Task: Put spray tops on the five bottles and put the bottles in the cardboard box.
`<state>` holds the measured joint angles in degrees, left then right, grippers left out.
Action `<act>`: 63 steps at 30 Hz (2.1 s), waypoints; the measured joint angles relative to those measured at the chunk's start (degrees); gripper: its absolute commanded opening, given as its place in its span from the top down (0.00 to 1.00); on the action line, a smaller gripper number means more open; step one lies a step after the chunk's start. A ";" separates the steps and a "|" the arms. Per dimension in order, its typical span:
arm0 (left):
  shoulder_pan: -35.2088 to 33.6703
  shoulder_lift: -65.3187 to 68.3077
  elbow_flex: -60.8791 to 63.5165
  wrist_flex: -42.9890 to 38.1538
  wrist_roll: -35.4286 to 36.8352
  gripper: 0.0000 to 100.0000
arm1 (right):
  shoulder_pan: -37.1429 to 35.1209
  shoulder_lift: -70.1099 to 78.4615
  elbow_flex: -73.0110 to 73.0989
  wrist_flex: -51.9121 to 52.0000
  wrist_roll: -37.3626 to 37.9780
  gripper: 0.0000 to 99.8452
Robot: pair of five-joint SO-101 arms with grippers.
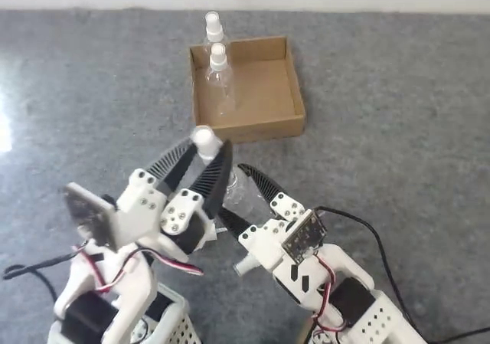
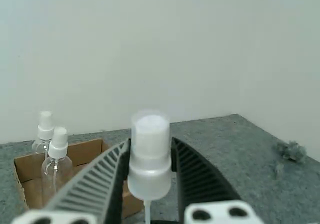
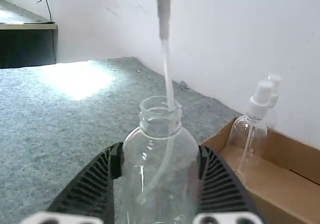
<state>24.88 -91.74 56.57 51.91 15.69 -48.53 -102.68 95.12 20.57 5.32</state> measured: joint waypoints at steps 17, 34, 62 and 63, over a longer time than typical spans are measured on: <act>0.88 0.00 3.52 -0.18 -7.03 0.99 | 2.20 0.00 0.00 0.00 0.00 0.96; 3.60 0.18 11.08 -6.51 -11.34 0.93 | 4.75 0.00 0.00 0.00 0.00 0.96; 3.60 0.26 11.43 -6.15 -9.23 0.89 | 6.24 0.00 0.00 0.00 0.00 0.96; 3.60 0.26 11.43 -6.15 -8.70 0.91 | 6.24 0.00 0.00 0.00 0.00 0.96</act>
<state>28.48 -91.47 68.00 45.76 6.99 -42.29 -102.68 95.12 20.57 5.32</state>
